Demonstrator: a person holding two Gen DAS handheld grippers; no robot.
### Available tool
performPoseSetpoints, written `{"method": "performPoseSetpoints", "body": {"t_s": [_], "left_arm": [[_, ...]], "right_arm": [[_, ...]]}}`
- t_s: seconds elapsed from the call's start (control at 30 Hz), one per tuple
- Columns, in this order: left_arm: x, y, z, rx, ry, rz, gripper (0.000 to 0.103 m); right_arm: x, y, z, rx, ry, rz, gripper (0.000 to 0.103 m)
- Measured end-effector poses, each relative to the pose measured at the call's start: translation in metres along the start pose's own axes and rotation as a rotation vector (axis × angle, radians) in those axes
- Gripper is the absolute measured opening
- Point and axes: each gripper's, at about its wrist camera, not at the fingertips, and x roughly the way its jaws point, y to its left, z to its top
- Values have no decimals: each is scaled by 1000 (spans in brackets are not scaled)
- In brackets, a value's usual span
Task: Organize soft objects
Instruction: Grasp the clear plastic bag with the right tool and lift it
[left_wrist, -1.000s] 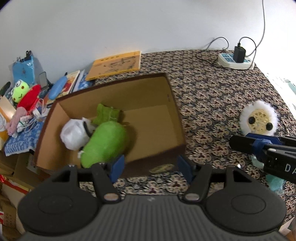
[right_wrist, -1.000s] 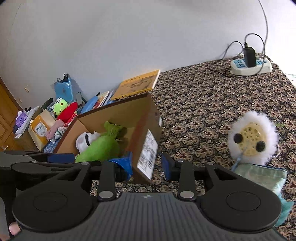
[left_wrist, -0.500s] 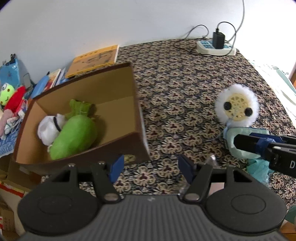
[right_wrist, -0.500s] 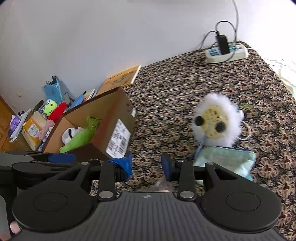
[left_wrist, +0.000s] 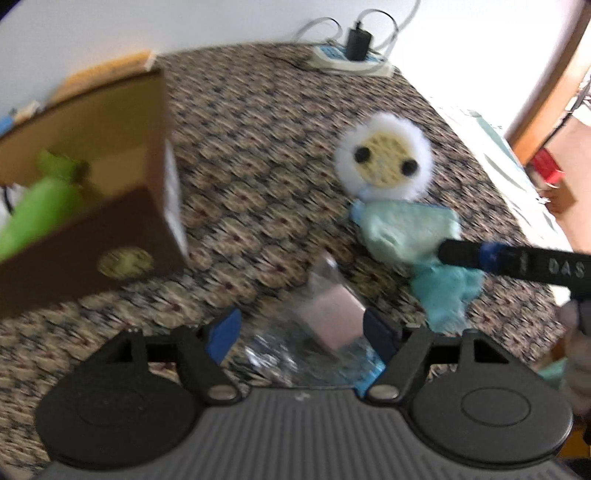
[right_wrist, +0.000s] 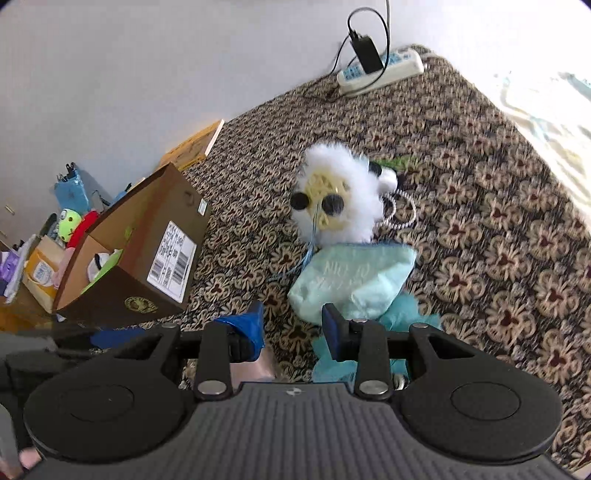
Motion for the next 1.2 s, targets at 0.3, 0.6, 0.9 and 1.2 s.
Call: {"method": "performPoseSetpoints", "body": {"t_s": [0.3, 0.6, 0.9, 1.2], "left_arm": [[15, 4, -25, -58, 23, -81, 93], [30, 21, -43, -121, 72, -85, 93], [46, 8, -29, -100, 42, -88, 93], [55, -2, -21, -13, 15, -66, 65]], "right_arm": [[29, 20, -14, -98, 93, 79, 18], [60, 22, -17, -117, 195, 87, 19], [71, 18, -19, -137, 222, 99, 25], [69, 17, -21, -115, 202, 105, 22]]}}
